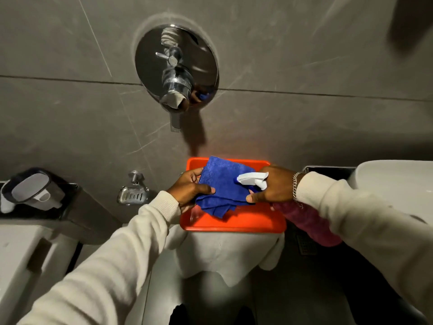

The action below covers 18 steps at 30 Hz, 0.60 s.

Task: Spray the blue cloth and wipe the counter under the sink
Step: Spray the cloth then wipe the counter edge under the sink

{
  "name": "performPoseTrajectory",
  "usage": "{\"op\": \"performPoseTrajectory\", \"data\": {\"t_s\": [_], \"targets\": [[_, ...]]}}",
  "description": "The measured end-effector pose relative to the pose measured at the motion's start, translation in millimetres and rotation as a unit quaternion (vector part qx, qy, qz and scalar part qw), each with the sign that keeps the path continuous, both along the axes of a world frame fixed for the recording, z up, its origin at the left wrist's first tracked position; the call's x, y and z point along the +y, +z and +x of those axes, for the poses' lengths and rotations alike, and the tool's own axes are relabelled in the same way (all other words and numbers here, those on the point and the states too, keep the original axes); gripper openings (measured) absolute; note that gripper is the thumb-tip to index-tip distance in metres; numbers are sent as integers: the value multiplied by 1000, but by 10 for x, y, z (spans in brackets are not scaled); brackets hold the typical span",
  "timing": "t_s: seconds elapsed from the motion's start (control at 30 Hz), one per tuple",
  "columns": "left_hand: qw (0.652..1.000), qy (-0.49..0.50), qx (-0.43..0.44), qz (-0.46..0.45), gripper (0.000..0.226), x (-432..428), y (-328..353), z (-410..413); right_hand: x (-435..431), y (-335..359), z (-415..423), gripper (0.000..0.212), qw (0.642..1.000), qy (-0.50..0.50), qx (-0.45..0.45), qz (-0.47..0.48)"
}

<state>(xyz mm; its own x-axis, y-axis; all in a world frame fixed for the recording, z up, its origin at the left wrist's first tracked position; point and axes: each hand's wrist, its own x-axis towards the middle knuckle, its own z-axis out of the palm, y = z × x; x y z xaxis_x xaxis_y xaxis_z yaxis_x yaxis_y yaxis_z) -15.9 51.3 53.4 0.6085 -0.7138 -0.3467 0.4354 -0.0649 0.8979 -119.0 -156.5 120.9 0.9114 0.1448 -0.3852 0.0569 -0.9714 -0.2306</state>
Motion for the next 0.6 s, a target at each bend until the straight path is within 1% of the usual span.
{"op": "performPoseTrajectory", "data": {"t_s": [0.13, 0.2, 0.3, 0.37, 0.43, 0.5, 0.57, 0.6], "targets": [[1000, -14, -16, -9, 56, -23, 16, -36, 57, 42, 2, 60, 999, 11, -2, -38], [1000, -17, -19, -7, 54, -31, 23, -18, 65, 43, -4, 60, 999, 0, -2, -54], [999, -33, -23, -8, 51, -47, 21, -3, 12, 67, -18, 65, 999, -45, -12, -28], [999, -25, -27, -10, 49, 81, 31, -79, 110, 75, -72, 65, 999, -50, -7, -17], [1000, -20, -23, -8, 49, 93, 0, -74, 138, 49, -87, 58, 999, -48, -14, -13], [999, -18, -27, -2, 49, 100, -15, -69, 148, 60, -98, 46, 998, -58, -39, -7], [999, -19, -30, 4, 50, 100, -20, -57, 122, 61, -103, 46, 998, -48, -49, 0], [999, -20, -29, 5, 50, 97, -19, -51, 140, 70, -120, 42, 997, -45, -58, 10]]}}
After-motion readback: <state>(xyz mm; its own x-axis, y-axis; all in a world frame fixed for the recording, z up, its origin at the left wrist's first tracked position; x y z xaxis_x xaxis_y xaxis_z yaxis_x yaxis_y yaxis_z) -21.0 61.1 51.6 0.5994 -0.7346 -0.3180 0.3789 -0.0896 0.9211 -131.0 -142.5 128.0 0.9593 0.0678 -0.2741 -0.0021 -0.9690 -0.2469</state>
